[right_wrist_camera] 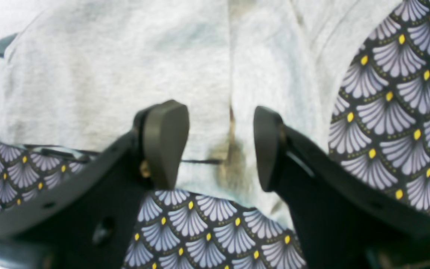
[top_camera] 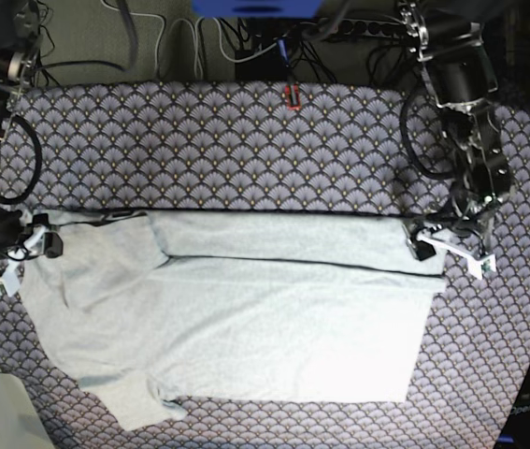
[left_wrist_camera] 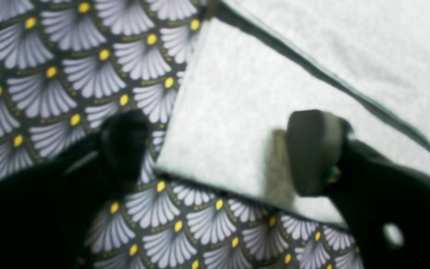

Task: Fold the T-shirt properly
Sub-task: 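Lower the folded edge onto the shirt and open both grippers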

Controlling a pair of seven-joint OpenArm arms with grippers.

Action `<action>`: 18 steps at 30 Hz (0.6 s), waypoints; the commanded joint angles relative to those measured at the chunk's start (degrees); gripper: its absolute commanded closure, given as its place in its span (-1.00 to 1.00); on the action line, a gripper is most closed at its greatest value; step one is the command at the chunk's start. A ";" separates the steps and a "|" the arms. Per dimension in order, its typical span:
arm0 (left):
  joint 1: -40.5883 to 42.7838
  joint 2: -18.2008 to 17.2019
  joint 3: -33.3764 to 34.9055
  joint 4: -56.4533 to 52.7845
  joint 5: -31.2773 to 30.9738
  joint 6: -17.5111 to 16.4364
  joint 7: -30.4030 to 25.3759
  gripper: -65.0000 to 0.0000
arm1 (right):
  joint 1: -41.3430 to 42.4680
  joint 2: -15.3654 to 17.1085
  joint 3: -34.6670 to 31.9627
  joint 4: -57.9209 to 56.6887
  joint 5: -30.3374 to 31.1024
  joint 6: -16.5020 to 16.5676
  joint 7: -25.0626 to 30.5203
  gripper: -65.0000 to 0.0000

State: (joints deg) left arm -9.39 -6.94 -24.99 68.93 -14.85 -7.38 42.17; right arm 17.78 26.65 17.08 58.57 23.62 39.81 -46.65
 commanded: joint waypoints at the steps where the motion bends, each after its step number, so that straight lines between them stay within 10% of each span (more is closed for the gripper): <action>1: -0.15 0.21 0.25 -0.22 -1.10 -0.32 3.41 -0.50 | 1.52 1.26 0.19 0.99 0.87 0.19 1.16 0.00; 7: -0.24 0.21 0.25 -0.22 -0.93 -0.14 3.41 0.34 | 1.34 1.26 0.46 0.99 0.87 0.19 1.16 0.00; 18: 0.20 0.48 -0.02 0.30 -1.02 0.21 3.50 1.00 | 1.52 1.70 0.63 0.99 0.87 0.19 1.07 0.00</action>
State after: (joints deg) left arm -9.06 -6.52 -25.06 68.77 -15.73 -7.11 43.51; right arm 17.78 26.92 17.23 58.57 23.62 39.83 -46.68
